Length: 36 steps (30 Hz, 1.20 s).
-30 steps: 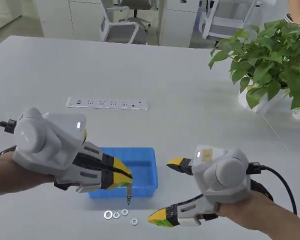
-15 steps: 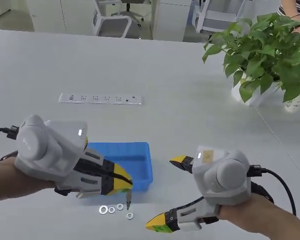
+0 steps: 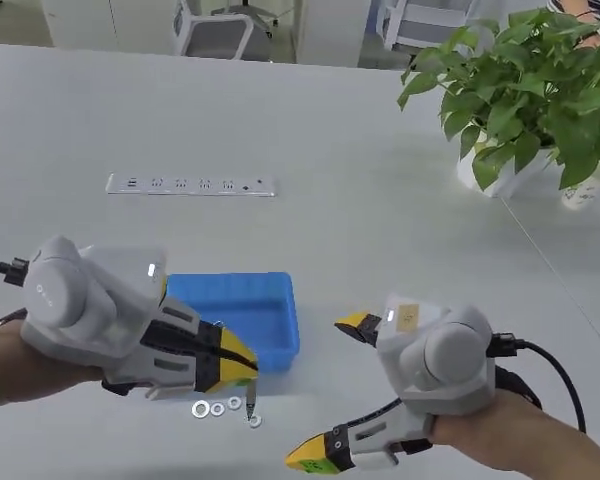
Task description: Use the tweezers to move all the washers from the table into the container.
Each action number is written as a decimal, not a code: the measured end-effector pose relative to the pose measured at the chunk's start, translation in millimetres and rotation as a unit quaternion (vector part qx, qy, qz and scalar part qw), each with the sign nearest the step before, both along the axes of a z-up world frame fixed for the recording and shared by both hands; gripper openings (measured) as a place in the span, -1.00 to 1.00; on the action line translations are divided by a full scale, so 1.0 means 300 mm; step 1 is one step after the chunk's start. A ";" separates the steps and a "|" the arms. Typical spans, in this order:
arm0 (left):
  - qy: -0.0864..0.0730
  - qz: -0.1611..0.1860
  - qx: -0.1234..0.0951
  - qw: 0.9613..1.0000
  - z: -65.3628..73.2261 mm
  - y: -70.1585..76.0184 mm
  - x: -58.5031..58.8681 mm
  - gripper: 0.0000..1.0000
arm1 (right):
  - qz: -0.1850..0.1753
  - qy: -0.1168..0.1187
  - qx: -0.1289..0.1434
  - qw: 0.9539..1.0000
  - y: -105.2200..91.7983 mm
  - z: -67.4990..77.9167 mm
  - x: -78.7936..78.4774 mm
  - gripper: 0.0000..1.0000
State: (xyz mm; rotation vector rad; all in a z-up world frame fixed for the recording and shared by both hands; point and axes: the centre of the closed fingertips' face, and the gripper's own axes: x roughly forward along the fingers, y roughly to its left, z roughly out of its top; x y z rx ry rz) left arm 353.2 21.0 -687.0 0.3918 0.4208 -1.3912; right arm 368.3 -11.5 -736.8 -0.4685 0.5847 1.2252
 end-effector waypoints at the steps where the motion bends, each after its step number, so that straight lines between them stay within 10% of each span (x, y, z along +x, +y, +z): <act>1: 0.000 -0.001 0.000 1.000 -0.003 -0.003 -0.001 -0.90 | -0.002 0.002 0.000 1.000 -0.003 -0.002 -0.001 0.91; 36: 0.012 -0.013 -0.002 1.000 -0.039 -0.015 -0.027 -0.90 | 0.028 0.014 0.008 0.999 0.018 -0.047 -0.045 0.62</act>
